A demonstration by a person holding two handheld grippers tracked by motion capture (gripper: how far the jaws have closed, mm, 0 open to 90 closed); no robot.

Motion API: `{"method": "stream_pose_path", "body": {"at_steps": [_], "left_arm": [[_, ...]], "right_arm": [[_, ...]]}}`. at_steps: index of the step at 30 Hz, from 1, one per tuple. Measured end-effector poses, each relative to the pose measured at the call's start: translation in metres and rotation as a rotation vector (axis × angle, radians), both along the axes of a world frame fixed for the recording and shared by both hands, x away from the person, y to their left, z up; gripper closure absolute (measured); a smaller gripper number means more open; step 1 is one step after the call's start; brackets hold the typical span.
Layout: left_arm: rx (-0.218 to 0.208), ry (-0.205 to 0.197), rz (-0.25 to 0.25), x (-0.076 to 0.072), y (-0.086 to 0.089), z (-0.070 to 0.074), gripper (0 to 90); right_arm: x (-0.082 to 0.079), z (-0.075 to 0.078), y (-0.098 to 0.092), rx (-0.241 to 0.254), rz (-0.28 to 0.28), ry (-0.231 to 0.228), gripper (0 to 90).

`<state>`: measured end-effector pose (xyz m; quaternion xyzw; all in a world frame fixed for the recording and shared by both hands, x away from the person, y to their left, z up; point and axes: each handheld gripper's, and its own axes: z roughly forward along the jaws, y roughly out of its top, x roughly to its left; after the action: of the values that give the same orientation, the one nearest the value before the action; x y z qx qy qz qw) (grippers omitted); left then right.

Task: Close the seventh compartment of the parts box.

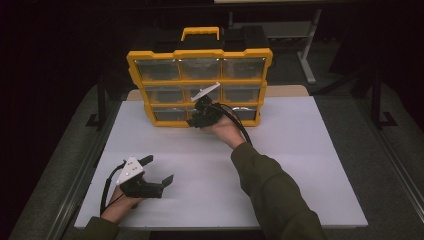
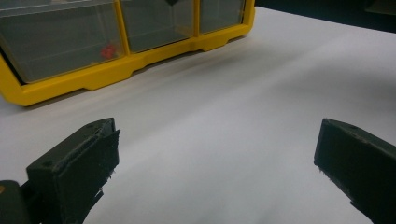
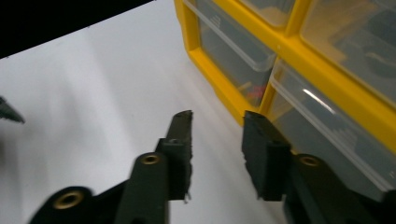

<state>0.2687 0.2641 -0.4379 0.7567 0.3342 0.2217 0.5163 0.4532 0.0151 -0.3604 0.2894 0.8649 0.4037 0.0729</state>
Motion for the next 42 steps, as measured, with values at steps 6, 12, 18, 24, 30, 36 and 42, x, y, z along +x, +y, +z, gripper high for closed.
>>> {"method": "stream_pose_path", "body": {"at_steps": [6, 12, 18, 24, 30, 36, 42], "left_arm": [[-0.021, 0.004, 0.011, 0.0, 0.001, 0.0, 0.0], [-0.009, 0.005, 0.009, 0.0, 0.002, 0.001, 0.0], [-0.001, -0.004, 0.005, 0.001, 0.004, 0.001, 0.0], [-0.011, 0.005, 0.016, 0.0, 0.004, 0.002, 0.0], [-0.027, 0.004, 0.018, 0.0, 0.002, 0.001, 0.0], [-0.025, 0.007, 0.012, -0.001, 0.0, 0.001, 0.0], [-0.015, 0.004, 0.009, -0.002, 0.0, 0.002, 0.0]], "right_arm": [[-0.014, -0.002, -0.014, 0.002, -0.01, -0.007, 42.1], [-0.028, -0.003, -0.032, 0.018, -0.019, -0.027, 29.2], [-0.043, -0.006, -0.05, 0.032, -0.049, -0.051, 18.2], [-0.058, -0.011, -0.07, 0.033, -0.065, -0.091, 13.6], [-0.076, -0.018, -0.095, 0.064, -0.081, -0.112, 12.2], [-0.094, -0.026, -0.115, 0.074, -0.127, -0.132, 10.0], [-0.112, -0.032, -0.132, 0.084, -0.131, -0.151, 6.9]]}}
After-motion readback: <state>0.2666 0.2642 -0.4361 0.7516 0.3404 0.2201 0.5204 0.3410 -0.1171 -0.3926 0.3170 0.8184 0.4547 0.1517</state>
